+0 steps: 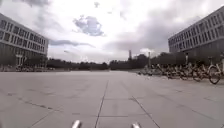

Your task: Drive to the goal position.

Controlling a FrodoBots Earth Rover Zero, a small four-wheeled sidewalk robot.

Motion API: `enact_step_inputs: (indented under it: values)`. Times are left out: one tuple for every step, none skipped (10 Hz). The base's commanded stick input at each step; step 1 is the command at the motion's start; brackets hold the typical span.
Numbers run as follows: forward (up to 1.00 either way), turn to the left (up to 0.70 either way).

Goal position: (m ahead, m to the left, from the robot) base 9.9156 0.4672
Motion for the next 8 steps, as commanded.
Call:
enact_step_inputs:
  values:
    - [1.00, 0.00]
    - [1.00, 0.00]
    - [1.00, 0.00]
    - [1.00, 0.00]
    - [1.00, 0.00]
    - [1.00, 0.00]
    - [1.00, 0.00]
    - [1.00, 0.00]
